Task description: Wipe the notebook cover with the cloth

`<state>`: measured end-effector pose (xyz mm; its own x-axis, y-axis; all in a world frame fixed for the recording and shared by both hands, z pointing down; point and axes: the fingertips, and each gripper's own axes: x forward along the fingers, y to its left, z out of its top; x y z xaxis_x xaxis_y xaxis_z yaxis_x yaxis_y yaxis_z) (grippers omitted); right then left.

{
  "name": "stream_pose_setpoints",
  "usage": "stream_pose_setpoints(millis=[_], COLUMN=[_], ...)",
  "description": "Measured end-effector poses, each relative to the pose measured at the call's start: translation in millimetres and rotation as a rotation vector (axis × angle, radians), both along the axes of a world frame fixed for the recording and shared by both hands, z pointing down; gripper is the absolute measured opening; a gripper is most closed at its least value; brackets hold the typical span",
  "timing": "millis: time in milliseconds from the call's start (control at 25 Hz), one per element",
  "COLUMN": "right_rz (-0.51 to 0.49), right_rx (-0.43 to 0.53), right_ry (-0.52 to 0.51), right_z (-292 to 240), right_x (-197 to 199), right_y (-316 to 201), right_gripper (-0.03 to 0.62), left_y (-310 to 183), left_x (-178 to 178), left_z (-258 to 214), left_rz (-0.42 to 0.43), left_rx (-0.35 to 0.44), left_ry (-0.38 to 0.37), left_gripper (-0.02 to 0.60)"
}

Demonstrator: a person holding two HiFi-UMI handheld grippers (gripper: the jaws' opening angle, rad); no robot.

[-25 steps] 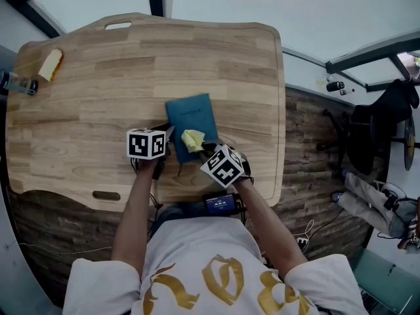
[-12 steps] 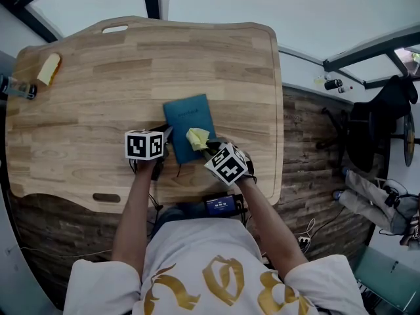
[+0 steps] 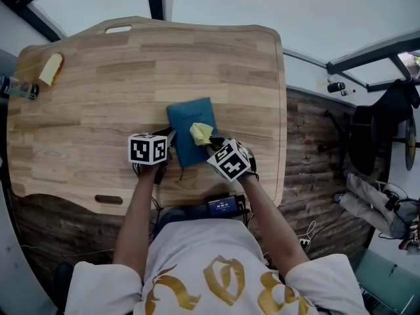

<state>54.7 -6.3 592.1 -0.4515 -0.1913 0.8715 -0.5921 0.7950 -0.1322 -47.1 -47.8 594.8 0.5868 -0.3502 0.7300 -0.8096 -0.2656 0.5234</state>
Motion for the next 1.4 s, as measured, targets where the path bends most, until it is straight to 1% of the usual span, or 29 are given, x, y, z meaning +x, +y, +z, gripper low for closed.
stream_pose_setpoints(millis=[520, 920, 1280, 1400], right_rz=[0.078, 0.177, 0.241, 0.254], right_rx=[0.086, 0.113, 0.148, 0.139], right_ry=[0.030, 0.009, 0.008, 0.005], right_z=[0.5, 1.5, -0.6, -0.6], right_x=[4.2, 5.7, 9.1, 9.3], right_y=[-48.1, -71.6, -87.1, -88.8], right_gripper=[0.038, 0.038, 0.038, 0.038], left_y=[-1.1, -0.7, -0.6, -0.4], left_x=[0.4, 0.3, 0.4, 0.6], left_z=[0.4, 0.3, 0.0, -0.3], left_rz=[0.001, 0.001, 0.000, 0.000], left_rx=[0.002, 0.002, 0.000, -0.002], left_ry=[-0.002, -0.001, 0.001, 0.002], left_gripper=[0.063, 0.063, 0.063, 0.062])
